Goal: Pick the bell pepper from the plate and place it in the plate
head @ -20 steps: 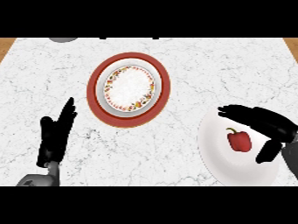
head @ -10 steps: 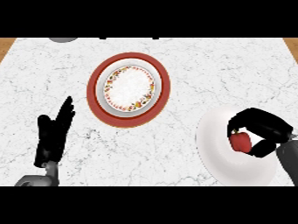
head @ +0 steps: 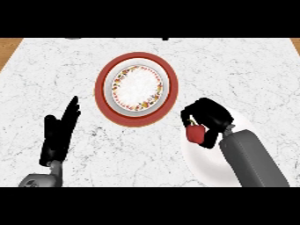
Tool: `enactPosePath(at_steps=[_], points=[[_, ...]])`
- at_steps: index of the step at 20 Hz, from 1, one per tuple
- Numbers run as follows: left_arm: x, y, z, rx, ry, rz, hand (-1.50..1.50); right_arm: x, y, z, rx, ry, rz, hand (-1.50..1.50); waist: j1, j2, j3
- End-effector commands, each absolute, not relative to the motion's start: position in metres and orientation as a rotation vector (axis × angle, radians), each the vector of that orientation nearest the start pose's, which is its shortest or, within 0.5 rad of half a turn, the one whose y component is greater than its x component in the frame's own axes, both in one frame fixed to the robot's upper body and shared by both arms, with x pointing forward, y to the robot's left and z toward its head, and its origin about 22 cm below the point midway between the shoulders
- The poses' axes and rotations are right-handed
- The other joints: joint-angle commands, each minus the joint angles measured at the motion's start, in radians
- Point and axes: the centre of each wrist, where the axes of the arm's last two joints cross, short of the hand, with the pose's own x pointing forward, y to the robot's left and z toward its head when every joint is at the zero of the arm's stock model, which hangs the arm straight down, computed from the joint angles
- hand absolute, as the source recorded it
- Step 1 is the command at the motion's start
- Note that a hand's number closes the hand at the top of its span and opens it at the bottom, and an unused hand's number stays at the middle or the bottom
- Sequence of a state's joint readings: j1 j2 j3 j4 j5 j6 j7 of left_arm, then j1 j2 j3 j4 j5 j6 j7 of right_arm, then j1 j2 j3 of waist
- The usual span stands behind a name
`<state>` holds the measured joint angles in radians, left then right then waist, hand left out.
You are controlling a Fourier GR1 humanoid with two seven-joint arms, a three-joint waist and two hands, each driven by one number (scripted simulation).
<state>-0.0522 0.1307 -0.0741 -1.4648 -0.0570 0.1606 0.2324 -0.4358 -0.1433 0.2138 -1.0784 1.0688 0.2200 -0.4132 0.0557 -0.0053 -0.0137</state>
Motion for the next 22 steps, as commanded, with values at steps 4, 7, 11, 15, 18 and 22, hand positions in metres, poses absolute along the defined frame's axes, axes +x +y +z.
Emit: enactPosePath(at_steps=[4, 7, 11, 15, 18, 22], points=[[0.267, 0.226, -0.001, 0.162, -1.305, -0.116, 0.0, 0.343, -0.095, 0.041, -0.617, -1.537, 1.356, 1.5, 0.065, 0.011, 0.013], [0.264, 0.223, -0.006, 0.157, -1.3, -0.15, 0.0, 0.343, -0.067, 0.069, -0.734, -1.586, 1.262, 1.5, 0.089, 0.009, 0.013], [0.273, 0.212, -0.001, 0.152, -1.306, -0.144, 0.0, 0.341, -0.041, 0.109, -0.843, -1.713, 1.008, 1.5, 0.083, 0.008, 0.014], [0.268, 0.222, -0.008, 0.163, -1.288, -0.136, 0.0, 0.331, -0.009, 0.139, -1.008, -1.73, 0.834, 1.5, 0.073, 0.001, 0.01], [0.27, 0.221, -0.004, 0.173, -1.294, -0.117, 0.0, 0.329, 0.01, 0.142, -1.035, -1.673, 0.747, 1.5, 0.061, 0.01, 0.012], [0.27, 0.227, -0.001, 0.183, -1.298, -0.135, 0.0, 0.333, 0.033, 0.16, -1.105, -1.588, 0.663, 1.5, 0.052, 0.013, 0.011]])
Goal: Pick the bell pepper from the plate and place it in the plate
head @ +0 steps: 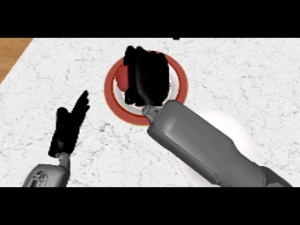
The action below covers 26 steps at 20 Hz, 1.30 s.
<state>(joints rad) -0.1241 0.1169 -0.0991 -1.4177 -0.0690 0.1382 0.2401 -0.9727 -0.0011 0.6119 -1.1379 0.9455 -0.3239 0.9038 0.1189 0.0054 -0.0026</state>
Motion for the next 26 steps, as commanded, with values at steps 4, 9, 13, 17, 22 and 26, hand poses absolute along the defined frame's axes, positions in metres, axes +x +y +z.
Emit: enactPosePath(at_steps=[4, 9, 13, 17, 22, 26], points=[[0.27, 0.238, -0.001, 0.19, -1.309, -0.109, 0.0, 0.352, 0.035, 0.151, -1.124, -1.548, 0.65, 1.5, -0.026, 0.009, 0.001], [0.263, 0.227, -0.009, 0.19, -1.318, -0.118, 0.0, 0.37, 0.029, 0.136, -1.122, -1.492, 0.673, 1.5, -0.032, 0.011, 0.001], [0.26, 0.233, 0.005, 0.226, -1.306, -0.074, 0.0, 0.383, 0.013, 0.114, -1.109, -1.431, 0.717, 1.5, -0.057, 0.006, 0.003], [0.263, 0.242, -0.003, 0.213, -1.316, -0.087, 0.0, 0.395, 0.002, 0.107, -1.028, -1.34, 0.748, 1.5, -0.048, 0.013, 0.002], [0.271, 0.239, 0.003, 0.201, -1.324, -0.092, 0.0, 0.397, -0.013, 0.084, -0.835, -1.21, 0.815, 1.5, -0.038, 0.021, 0.002], [0.273, 0.227, -0.008, 0.2, -1.321, -0.074, 0.0, 0.4, -0.022, 0.07, -0.789, -1.112, 0.906, -1.5, -0.047, 0.018, 0.002]])
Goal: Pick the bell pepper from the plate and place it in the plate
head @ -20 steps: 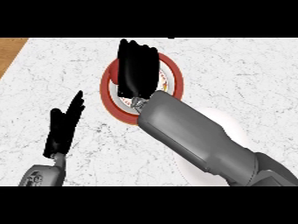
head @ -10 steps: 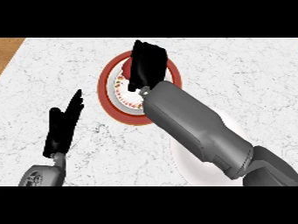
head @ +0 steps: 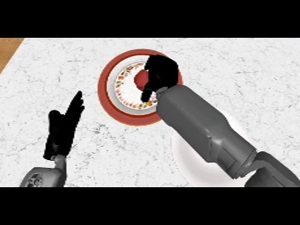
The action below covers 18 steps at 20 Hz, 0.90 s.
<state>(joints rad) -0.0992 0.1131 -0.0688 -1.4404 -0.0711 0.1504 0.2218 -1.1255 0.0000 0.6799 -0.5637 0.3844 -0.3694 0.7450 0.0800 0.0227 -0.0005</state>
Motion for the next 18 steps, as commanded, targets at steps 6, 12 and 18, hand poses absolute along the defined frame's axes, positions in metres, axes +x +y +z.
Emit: enactPosePath(at_steps=[6, 12, 18], points=[[0.262, 0.232, -0.012, 0.22, -1.32, -0.075, 0.0, 0.4, -0.021, 0.075, -0.633, -1.356, 0.902, -1.5, -0.018, -0.006, 0.001], [0.255, 0.243, -0.014, 0.235, -1.284, -0.06, 0.0, 0.398, -0.032, 0.092, -0.415, -1.652, 0.418, -1.5, -0.04, -0.01, 0.004], [0.247, 0.244, -0.008, 0.245, -1.288, -0.056, 0.0, 0.394, -0.059, 0.063, -0.227, -1.678, 0.279, -1.5, -0.051, -0.017, 0.002]])
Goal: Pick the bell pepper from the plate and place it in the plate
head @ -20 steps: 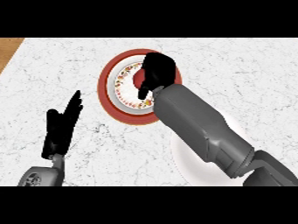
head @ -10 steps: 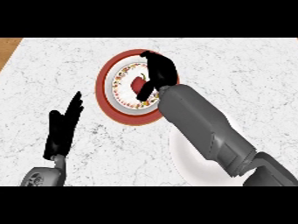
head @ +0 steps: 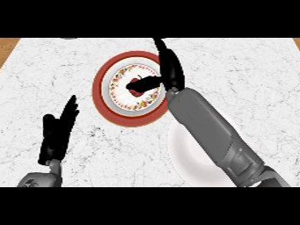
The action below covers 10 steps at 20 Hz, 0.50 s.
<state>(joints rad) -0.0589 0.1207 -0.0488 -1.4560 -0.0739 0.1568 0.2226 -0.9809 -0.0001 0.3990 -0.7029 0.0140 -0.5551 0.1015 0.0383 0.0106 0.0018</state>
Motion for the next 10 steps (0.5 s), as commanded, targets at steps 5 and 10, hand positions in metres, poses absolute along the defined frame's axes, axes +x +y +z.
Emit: enactPosePath(at_steps=[5, 10], points=[[0.262, 0.238, -0.014, 0.23, -1.299, -0.05, 0.0, 0.399, -0.063, 0.049, -0.143, -1.712, 0.293, -1.5, -0.009, -0.002, -0.001], [0.247, 0.221, -0.01, 0.218, -1.306, -0.057, 0.0, 0.384, -0.059, 0.028, -0.103, -1.725, 0.329, -1.5, 0.002, -0.005, -0.001]])
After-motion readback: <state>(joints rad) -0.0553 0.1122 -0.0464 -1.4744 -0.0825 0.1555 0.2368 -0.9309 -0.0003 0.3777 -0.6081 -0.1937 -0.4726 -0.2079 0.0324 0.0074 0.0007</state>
